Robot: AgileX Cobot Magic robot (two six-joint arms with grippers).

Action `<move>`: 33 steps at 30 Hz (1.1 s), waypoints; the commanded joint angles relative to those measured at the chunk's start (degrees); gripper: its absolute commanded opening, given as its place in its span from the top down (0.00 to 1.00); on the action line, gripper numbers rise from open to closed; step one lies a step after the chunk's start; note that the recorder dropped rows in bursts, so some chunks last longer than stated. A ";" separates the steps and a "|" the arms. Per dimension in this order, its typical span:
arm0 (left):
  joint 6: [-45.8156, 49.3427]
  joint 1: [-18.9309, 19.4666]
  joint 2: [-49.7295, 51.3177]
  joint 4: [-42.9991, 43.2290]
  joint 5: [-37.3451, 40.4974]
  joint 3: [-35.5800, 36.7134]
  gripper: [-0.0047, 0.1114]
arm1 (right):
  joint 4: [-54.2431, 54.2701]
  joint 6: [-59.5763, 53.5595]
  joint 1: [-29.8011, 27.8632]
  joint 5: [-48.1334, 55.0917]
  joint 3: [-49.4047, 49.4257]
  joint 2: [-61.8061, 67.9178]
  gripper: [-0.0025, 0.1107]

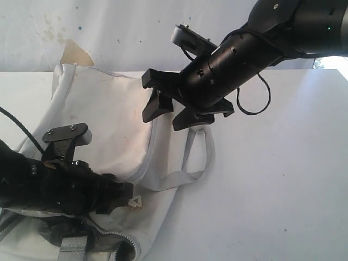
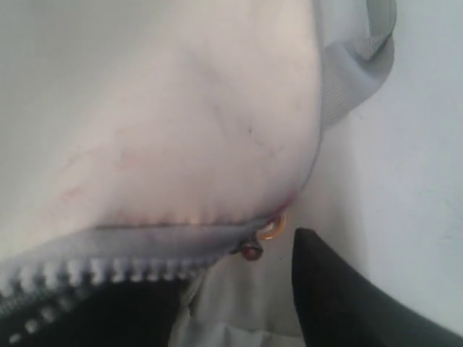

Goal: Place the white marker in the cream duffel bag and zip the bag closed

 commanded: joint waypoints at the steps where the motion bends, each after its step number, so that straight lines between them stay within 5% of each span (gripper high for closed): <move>1: 0.57 -0.06 0.05 -4.90 -1.90 -0.11 0.53 | 0.13 -0.47 -0.31 -0.70 -0.19 -0.13 0.45; 7: 2.22 -0.06 0.05 -8.71 6.52 -3.68 0.53 | 0.13 -0.47 -0.31 -0.58 -0.19 -0.13 0.45; 22: 2.73 -0.06 5.67 -5.93 1.23 -4.70 0.54 | -0.08 -0.47 -0.31 1.07 -0.19 -0.13 0.45; 30: 2.32 -0.06 5.55 -5.93 0.98 -4.70 0.93 | -0.98 -0.47 -0.31 0.96 -0.19 -0.13 0.45; 33: 3.72 -0.06 4.51 -5.53 3.89 -4.70 0.96 | -0.98 -1.22 -0.31 0.78 -0.19 -0.13 0.45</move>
